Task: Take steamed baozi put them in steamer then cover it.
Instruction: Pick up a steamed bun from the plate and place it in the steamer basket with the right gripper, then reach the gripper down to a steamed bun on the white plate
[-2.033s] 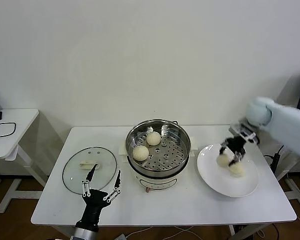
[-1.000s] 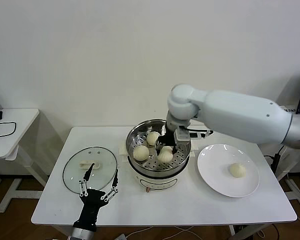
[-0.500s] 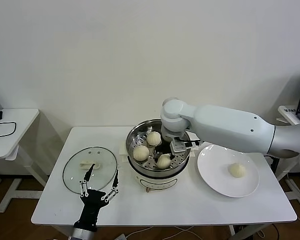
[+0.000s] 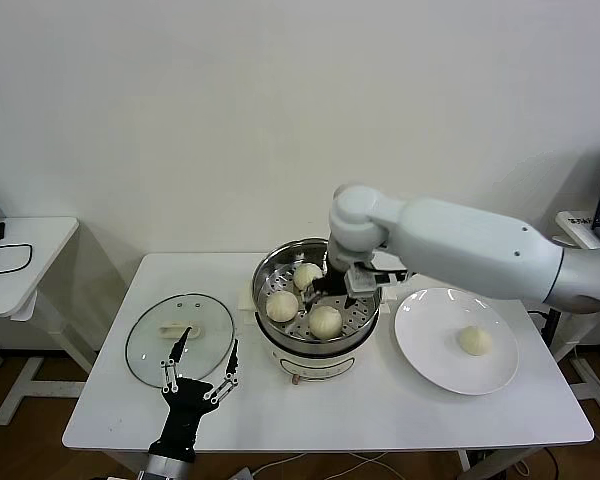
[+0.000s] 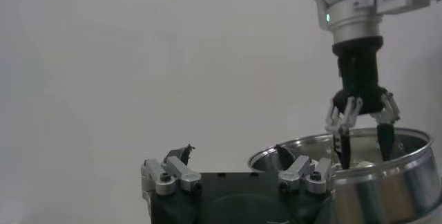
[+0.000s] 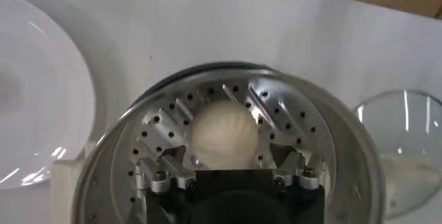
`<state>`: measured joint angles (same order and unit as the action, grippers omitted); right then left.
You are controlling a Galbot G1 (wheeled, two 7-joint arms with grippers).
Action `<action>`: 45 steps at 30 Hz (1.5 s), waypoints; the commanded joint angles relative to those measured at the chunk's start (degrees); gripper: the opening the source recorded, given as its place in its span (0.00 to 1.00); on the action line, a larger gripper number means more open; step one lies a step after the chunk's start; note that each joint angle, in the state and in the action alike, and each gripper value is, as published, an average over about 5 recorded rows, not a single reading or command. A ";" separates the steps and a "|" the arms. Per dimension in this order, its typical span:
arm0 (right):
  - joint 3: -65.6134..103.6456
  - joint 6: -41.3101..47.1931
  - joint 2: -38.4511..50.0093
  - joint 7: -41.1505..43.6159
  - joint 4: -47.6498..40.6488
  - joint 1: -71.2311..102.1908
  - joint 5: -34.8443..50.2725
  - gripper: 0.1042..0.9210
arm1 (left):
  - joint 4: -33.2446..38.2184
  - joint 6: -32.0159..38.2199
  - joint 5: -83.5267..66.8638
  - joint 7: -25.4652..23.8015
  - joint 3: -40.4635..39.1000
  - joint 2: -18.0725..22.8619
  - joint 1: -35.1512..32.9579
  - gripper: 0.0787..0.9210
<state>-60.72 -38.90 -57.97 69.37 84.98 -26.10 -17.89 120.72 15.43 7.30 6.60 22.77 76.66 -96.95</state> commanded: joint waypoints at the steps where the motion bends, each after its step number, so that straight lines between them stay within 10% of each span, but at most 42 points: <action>1: 6.33 14.40 8.43 5.58 -10.11 -5.30 16.00 0.88 | 0.47 -0.07 0.12 -0.02 0.15 -0.20 -0.19 0.88; 13: 0.64 30.17 17.90 9.97 -39.09 0.26 23.97 0.88 | 1.09 0.29 0.09 0.03 0.80 -0.79 -0.44 0.88; 45: 13.56 29.77 14.27 -2.81 -41.78 26.02 14.53 0.88 | 0.16 0.44 0.24 0.02 1.16 -0.05 -0.73 0.88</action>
<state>-48.42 -10.05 -42.38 68.40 44.65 -3.35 -2.76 121.01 15.65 7.55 6.64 23.97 76.56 -97.48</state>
